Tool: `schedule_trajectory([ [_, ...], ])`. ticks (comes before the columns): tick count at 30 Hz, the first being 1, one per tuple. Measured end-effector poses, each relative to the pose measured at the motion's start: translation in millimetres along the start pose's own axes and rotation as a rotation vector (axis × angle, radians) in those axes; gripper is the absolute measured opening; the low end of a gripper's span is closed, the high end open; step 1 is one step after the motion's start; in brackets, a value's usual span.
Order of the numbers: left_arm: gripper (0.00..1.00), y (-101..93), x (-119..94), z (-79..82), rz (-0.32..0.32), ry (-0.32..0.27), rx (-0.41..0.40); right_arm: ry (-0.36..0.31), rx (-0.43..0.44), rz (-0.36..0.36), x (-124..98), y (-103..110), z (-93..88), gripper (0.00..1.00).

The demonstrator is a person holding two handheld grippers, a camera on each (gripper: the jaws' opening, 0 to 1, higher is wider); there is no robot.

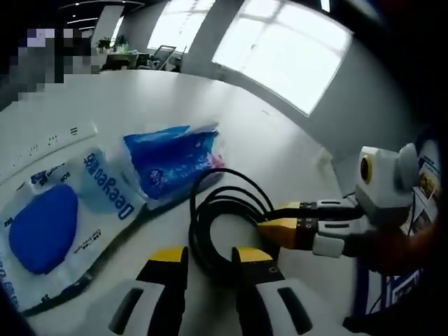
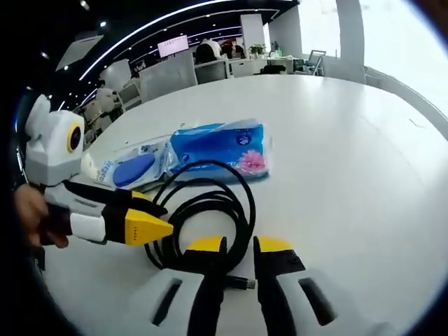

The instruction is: Arrange the tabletop items into an orderly group along one side of the table until the central work area is clear of visible clutter.

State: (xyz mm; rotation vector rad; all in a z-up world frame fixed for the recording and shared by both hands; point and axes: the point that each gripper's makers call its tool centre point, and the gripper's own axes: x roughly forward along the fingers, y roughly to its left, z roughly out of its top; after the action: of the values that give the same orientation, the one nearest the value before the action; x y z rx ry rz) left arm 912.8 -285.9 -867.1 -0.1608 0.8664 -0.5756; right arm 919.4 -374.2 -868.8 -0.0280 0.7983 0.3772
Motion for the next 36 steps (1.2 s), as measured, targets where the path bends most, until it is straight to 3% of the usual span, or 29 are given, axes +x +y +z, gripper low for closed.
schedule_trajectory([
  [18, 0.07, 2.0, 3, -2.7, 0.031, 0.014, 0.016, 0.002, 0.059, 0.008, 1, 2, 1.8, 0.02],
  [25, 0.04, 0.0, -10, 1.1, 0.038, 0.005, -0.015, -0.001, 0.073, 0.015, -5, 4, 5.4, 0.01],
  [36, 0.03, -3.2, -37, 16.3, 0.059, -0.049, 0.035, -0.04, 0.086, 0.048, -23, 20, 23.4, 0.01],
])
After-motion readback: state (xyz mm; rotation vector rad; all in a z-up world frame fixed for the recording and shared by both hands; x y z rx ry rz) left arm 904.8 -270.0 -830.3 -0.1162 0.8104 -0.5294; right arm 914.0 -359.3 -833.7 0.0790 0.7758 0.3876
